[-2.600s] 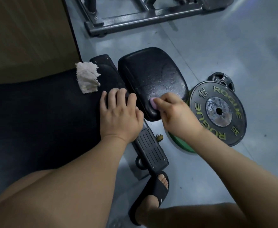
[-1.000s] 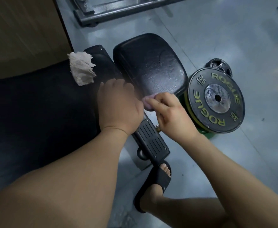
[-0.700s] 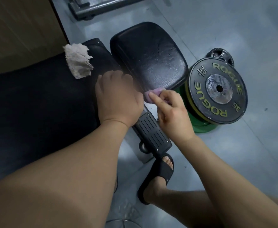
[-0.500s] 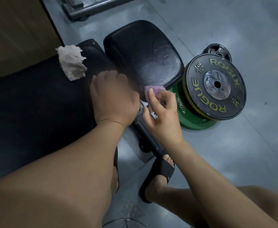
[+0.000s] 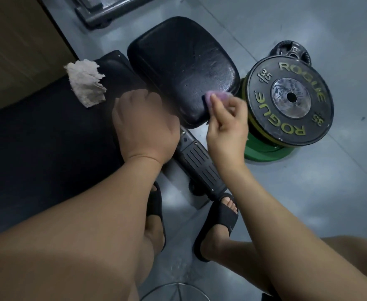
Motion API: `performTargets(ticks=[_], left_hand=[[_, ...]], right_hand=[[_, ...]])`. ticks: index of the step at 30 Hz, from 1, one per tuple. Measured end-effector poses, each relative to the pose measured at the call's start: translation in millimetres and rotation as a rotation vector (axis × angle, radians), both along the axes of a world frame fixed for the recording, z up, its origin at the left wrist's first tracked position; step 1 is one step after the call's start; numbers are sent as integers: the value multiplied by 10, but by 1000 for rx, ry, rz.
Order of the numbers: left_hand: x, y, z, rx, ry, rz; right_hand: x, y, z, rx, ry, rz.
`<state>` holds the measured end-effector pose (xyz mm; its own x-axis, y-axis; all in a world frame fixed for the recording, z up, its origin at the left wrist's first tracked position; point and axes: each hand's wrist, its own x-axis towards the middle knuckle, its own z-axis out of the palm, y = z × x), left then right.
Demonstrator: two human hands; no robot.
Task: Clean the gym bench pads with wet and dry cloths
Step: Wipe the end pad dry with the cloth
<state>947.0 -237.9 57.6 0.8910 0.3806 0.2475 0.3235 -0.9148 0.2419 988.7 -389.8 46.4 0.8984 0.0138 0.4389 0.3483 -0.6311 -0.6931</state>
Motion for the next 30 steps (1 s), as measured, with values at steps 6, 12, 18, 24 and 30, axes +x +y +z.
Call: performTargets(ticks=[6,12,18,24,30], left_hand=[[4,1,2,5,25,6],[10,-16,-7,26,34,9],[4,-14,-12,33,36,2],[23,-16,-7,33,39,7],[36,-22,10,29,47,5]], right_hand=[[-132,-141,-150,-242,-55,324],[-131,-195,-222,-188,3,221],[97,-165,-157,-26,68,-82],[910,-390,42,54,385,-242],[457,-375,-42,30,386,-229]])
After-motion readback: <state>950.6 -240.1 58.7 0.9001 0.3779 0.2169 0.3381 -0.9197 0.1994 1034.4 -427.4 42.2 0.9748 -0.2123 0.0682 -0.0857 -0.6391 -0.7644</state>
